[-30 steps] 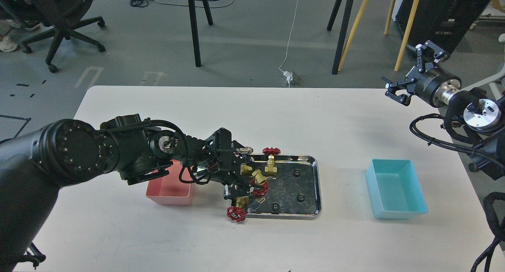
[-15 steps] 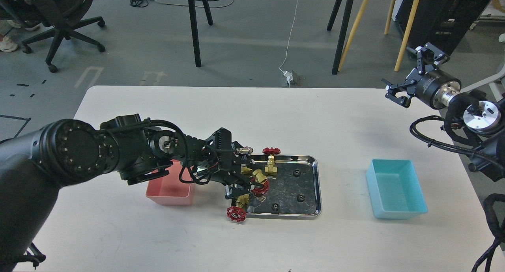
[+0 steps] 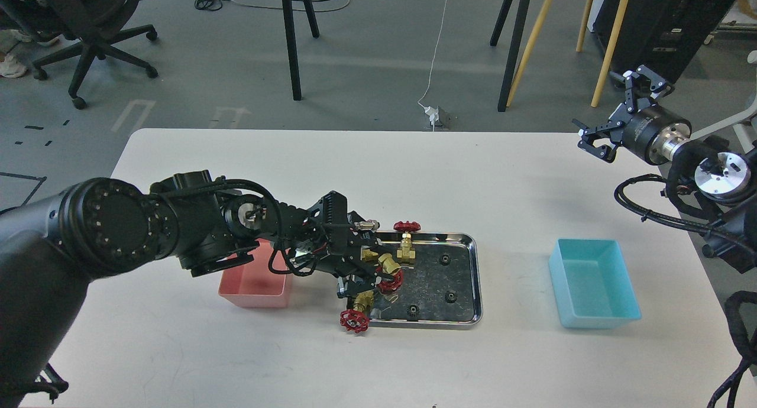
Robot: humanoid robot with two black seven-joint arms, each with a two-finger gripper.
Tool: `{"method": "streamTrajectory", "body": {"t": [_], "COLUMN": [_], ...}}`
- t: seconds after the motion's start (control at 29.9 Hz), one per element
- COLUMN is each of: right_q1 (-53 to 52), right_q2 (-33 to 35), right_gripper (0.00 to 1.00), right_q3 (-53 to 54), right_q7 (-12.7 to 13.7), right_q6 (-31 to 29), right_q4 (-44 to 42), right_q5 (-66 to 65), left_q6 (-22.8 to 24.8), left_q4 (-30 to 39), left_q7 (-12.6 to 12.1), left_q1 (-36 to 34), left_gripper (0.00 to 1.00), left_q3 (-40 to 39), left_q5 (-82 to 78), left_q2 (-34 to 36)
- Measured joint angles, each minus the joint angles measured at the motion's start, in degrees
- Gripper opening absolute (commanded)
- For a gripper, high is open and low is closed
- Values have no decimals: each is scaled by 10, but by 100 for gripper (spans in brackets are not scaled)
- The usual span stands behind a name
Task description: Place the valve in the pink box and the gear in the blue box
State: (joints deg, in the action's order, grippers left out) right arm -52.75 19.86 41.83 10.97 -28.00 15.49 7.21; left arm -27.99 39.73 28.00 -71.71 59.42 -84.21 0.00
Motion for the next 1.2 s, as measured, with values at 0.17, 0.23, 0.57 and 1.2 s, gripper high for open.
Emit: {"method": "streamTrajectory", "body": {"t": [0.17, 0.23, 0.57, 1.2], "right_q1": [0, 0, -1, -1], "right_q2": [0, 0, 0, 6], "right_gripper": [99, 99, 99, 99], "right_q3": [0, 0, 0, 0], "right_q7": [-1, -1, -1, -1], "right_q6": [0, 0, 0, 0], "right_q4": [0, 0, -1, -3], "right_q5": [0, 0, 0, 0], "left_q6": [0, 0, 0, 0], "left_q4": [2, 4, 19, 102], "left_q7": [0, 0, 0, 0], "left_q1": [-4, -6, -23, -67], "left_gripper": [26, 26, 26, 26], "left_q3": [0, 0, 0, -15], "left_q5": [0, 0, 1, -4], "left_q2": [0, 0, 0, 0]}}
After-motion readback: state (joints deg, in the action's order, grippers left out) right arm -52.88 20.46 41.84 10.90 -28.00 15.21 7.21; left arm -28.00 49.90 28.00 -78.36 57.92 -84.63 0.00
